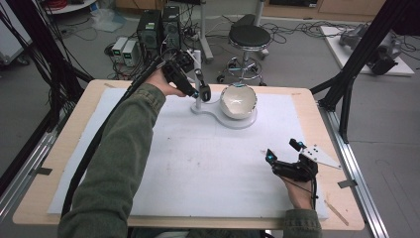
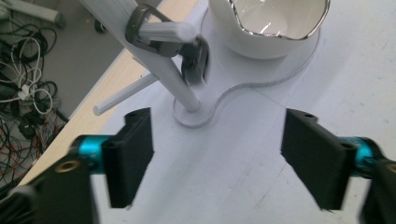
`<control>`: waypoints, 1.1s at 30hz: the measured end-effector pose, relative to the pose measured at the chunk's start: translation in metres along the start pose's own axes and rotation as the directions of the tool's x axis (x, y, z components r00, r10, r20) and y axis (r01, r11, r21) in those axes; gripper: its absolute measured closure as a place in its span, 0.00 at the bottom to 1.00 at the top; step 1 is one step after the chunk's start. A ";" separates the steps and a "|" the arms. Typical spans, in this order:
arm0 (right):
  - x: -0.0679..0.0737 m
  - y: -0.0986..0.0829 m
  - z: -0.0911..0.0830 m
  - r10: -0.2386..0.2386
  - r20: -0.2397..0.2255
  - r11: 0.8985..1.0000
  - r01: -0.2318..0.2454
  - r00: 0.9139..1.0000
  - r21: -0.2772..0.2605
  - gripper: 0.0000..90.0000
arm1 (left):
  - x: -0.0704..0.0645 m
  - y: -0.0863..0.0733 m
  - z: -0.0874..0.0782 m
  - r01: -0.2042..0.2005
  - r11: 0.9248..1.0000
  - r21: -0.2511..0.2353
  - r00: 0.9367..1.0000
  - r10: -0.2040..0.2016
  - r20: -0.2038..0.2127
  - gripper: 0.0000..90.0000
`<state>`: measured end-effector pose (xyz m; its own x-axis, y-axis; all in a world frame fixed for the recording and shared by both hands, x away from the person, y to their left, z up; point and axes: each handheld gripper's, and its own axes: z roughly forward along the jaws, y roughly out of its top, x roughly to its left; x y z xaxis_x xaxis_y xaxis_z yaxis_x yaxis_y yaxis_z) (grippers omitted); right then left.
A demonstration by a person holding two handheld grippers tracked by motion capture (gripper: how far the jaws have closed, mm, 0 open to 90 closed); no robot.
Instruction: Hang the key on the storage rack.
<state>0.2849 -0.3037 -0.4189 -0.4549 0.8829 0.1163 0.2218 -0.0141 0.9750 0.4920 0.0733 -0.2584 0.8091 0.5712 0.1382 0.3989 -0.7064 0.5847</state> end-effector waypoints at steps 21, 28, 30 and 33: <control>0.003 0.000 0.002 -0.016 -0.010 1.000 0.016 1.000 -0.001 0.01 | 0.006 -0.072 -0.035 0.080 0.996 -0.036 0.997 -0.081 -0.010 0.11; 0.004 0.000 0.002 -0.008 -0.015 1.000 0.008 1.000 0.002 0.01 | 0.003 -0.100 -0.044 0.104 0.993 -0.062 0.994 -0.106 -0.034 0.11; 0.005 0.000 0.002 -0.010 -0.014 1.000 0.010 1.000 0.001 0.01 | 0.002 -0.108 -0.047 0.112 0.991 -0.069 0.992 -0.115 -0.042 0.11; 0.005 0.000 0.001 -0.013 -0.011 1.000 0.014 1.000 0.003 0.01 | 0.002 -0.121 -0.050 0.128 0.989 -0.077 0.990 -0.132 -0.044 0.11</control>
<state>0.2840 -0.2988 -0.4187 -0.4675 0.8777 0.1052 0.2180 -0.0009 0.9759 0.4232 0.1810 -0.2888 0.7300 0.6769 0.0947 0.4649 -0.5933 0.6572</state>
